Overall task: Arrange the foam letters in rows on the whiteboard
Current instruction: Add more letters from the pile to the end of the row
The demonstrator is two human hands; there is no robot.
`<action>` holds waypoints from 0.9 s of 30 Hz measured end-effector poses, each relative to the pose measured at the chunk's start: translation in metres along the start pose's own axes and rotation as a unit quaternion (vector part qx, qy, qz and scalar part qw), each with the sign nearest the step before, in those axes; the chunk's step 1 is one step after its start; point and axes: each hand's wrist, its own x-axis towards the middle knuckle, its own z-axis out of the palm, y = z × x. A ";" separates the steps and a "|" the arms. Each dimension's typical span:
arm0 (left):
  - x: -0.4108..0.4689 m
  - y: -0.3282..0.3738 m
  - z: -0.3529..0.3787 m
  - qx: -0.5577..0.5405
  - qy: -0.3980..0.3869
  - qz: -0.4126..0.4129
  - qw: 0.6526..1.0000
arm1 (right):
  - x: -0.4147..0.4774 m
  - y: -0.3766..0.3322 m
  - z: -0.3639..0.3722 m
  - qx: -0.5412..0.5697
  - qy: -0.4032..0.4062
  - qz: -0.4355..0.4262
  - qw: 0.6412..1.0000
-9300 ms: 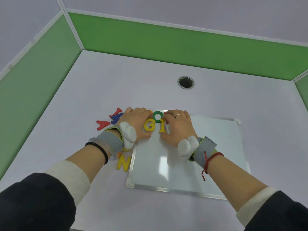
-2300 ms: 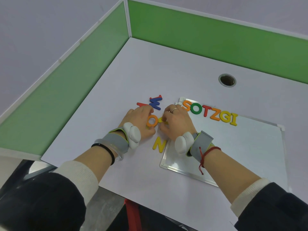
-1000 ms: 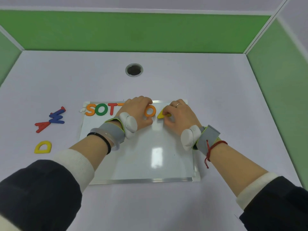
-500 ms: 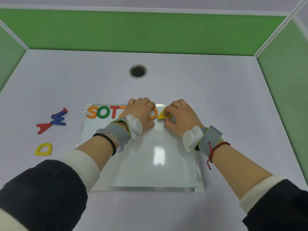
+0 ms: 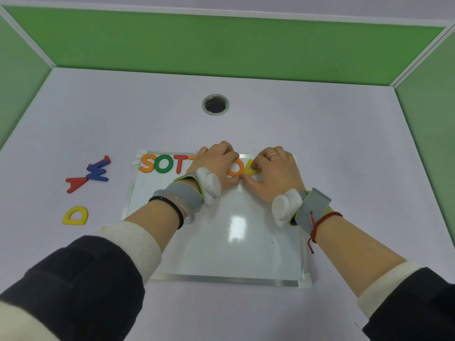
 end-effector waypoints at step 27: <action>0.011 0.001 -0.007 -0.007 -0.046 -0.003 0.999 | -0.011 -0.002 0.006 0.056 0.018 0.030 0.998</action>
